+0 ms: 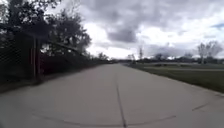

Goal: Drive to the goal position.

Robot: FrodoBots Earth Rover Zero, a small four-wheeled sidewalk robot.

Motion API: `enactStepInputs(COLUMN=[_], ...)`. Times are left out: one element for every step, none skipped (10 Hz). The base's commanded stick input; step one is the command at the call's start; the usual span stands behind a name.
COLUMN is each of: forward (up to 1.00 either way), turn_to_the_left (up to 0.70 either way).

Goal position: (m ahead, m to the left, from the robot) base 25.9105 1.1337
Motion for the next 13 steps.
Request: enactStepInputs(forward=[1.0, 1.0, 1.0, 1.0, 1.0, 1.0, 1.0, 1.0, 1.0, 1.0, 1.0, 1.0, 1.0], turn_to_the_left=[0.0, 0.0, 0.0, 0.0, 0.0, 0.0, 0.0, 0.0, 0.0, 0.0, 0.0, 0.0, 0.0])
